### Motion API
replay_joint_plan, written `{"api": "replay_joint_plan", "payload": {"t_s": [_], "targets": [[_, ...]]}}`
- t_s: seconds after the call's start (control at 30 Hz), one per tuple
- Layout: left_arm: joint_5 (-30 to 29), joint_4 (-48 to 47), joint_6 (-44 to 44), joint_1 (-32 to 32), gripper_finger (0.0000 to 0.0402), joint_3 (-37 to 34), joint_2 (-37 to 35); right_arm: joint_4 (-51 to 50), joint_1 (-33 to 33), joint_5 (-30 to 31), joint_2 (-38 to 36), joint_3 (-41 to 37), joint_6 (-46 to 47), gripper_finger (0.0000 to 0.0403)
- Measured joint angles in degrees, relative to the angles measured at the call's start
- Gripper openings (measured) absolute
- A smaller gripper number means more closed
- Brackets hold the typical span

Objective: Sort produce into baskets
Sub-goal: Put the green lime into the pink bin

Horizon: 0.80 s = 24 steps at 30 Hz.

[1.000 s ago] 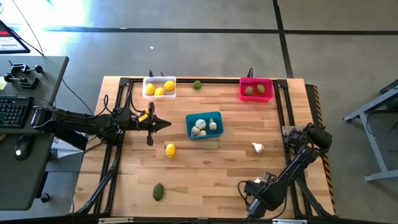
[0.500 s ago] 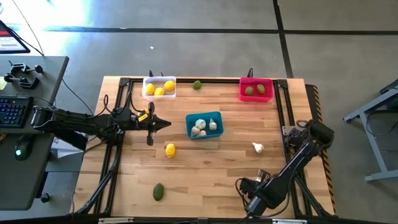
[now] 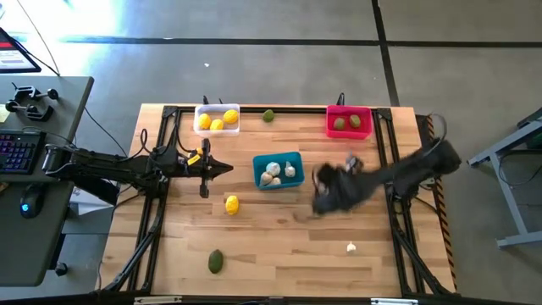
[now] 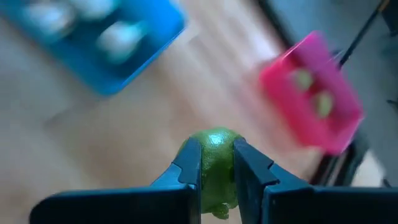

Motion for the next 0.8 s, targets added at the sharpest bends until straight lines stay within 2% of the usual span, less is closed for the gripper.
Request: {"api": "replay_joint_plan", "payload": {"t_s": [0.13,0.23,0.33,0.47,0.53,0.63,0.8], "targets": [[0.0,0.0,0.0,0.0,0.0,0.0,0.0,10.2,-15.4,0.9,-5.5,-3.7,-18.2,0.0037],[0.0,0.0,0.0,0.0,0.0,0.0,0.0,19.3,-28.1,-1.0,-10.2,-8.4,-30.2,0.0037],[0.0,0.0,0.0,0.0,0.0,0.0,0.0,29.3,-40.1,-5.0,-13.8,-13.6,-40.9,0.0037],[0.0,-0.3,0.0,0.0,0.0,0.0,0.0,43.6,-53.7,-14.8,-15.8,-20.1,-52.3,0.0037],[0.0,-1.4,0.0,0.0,0.0,0.0,0.0,50.1,-58.7,-19.6,-15.5,-23.1,-56.3,0.0037],[0.0,-3.9,-1.0,0.0,0.0,0.0,0.0,58.5,-64.1,-23.2,-14.3,-26.4,-59.6,0.0037],[0.0,-6.8,-2.8,-0.2,0.0,0.0,0.0,62.9,-69.5,-26.8,-10.6,-27.7,-62.6,0.0037]]}}
